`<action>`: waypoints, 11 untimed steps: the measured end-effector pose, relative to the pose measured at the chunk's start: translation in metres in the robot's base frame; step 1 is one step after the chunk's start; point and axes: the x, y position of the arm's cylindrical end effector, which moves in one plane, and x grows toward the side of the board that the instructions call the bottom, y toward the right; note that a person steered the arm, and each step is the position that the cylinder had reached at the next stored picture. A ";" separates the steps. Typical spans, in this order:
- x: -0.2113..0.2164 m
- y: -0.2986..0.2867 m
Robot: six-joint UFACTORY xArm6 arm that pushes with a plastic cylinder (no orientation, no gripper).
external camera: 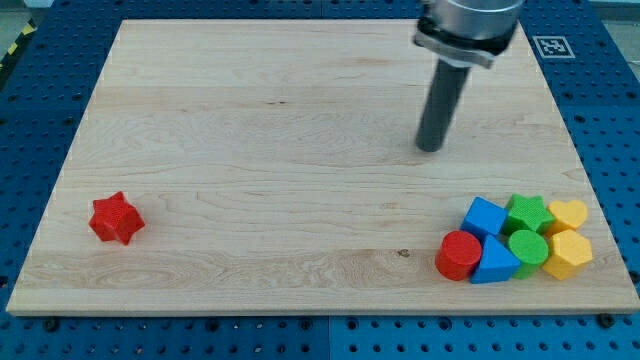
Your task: Place the red star at the top left of the red circle
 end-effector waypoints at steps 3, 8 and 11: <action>0.000 -0.075; 0.075 -0.362; 0.112 -0.285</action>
